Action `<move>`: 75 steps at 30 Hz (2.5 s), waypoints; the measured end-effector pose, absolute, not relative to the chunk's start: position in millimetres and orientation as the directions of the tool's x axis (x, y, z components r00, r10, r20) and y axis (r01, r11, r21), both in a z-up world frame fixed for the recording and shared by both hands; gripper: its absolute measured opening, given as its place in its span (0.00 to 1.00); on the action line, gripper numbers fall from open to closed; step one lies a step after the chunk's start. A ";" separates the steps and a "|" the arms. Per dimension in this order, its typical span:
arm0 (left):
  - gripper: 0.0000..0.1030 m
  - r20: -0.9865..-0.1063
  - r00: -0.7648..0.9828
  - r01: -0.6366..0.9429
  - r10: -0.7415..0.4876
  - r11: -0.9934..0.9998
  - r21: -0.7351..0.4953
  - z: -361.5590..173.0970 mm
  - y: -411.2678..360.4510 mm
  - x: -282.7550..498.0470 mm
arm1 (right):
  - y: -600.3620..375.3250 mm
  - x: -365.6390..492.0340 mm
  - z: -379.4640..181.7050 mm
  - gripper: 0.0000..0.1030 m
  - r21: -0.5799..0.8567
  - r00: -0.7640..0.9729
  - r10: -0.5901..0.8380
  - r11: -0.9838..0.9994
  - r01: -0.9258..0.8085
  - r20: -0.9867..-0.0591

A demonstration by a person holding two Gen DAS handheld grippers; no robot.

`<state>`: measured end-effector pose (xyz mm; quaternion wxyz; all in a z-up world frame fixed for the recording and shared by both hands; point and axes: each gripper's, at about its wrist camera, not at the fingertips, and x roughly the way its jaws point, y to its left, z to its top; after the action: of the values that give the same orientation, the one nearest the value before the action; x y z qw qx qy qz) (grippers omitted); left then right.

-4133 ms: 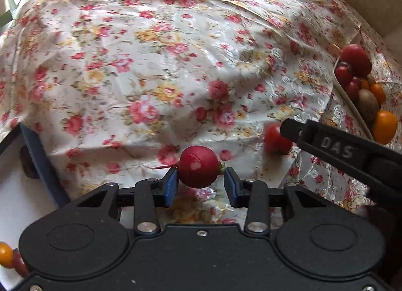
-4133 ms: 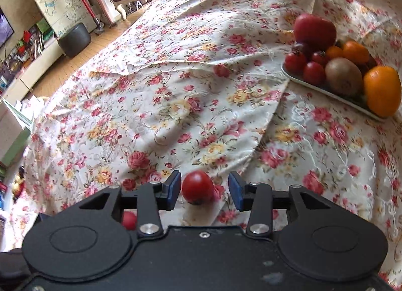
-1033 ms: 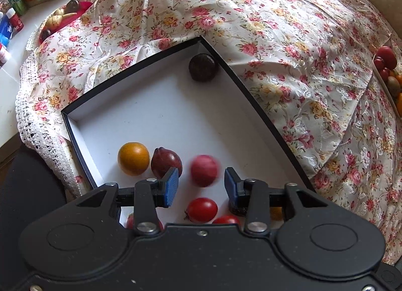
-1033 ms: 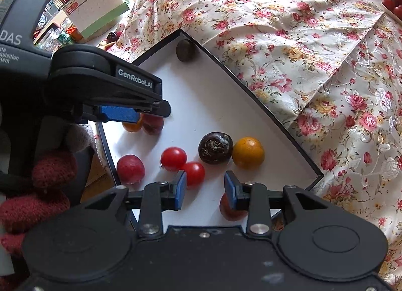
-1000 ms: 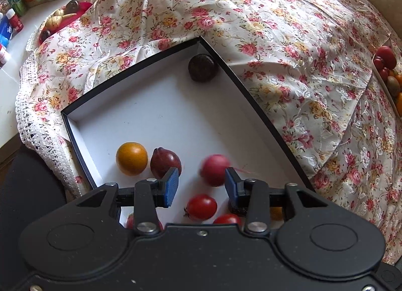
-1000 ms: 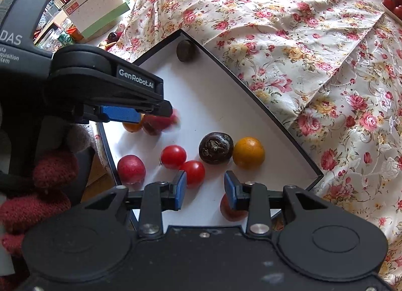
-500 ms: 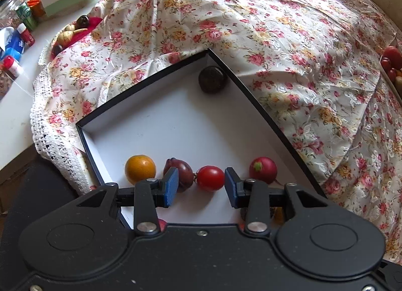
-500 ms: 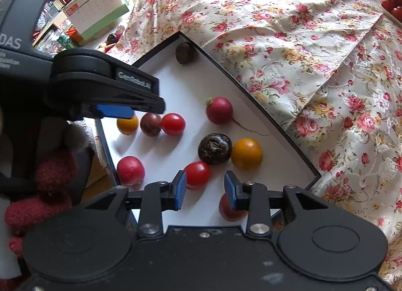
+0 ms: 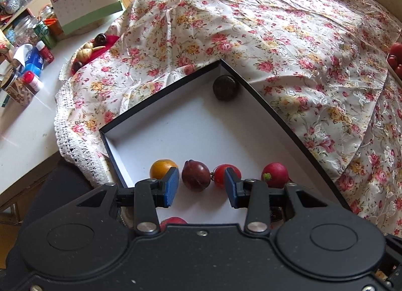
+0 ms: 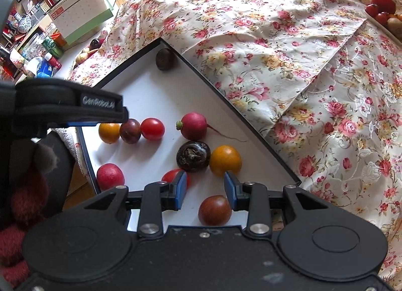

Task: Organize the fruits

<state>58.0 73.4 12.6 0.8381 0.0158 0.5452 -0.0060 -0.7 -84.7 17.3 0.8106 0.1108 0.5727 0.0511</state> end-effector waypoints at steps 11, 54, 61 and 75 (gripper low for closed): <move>0.47 -0.911 0.411 0.021 -0.023 1.000 -0.016 6.3 77.1 19.8 | -87.8 -5.4 19.2 0.35 0.207 0.355 0.174 0.977 0.057 -0.919; 0.47 -0.892 0.452 0.018 0.031 0.999 0.044 3.5 71.8 1.1 | -85.8 -8.0 5.0 0.35 0.127 0.365 0.094 0.990 0.067 -0.926; 0.47 -0.892 0.452 0.018 0.031 0.999 0.044 3.4 71.8 0.9 | -86.5 -8.1 5.0 0.35 0.125 0.369 0.091 0.990 0.069 -0.925; 0.47 -0.893 0.450 0.017 0.028 0.999 0.040 3.1 72.3 1.4 | -82.3 -9.9 6.6 0.35 0.115 0.374 0.085 0.992 0.059 -0.924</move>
<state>1.4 72.3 3.1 0.8511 0.0215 0.5245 0.0030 -9.9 -82.3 6.6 0.8263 0.0644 0.5595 0.0079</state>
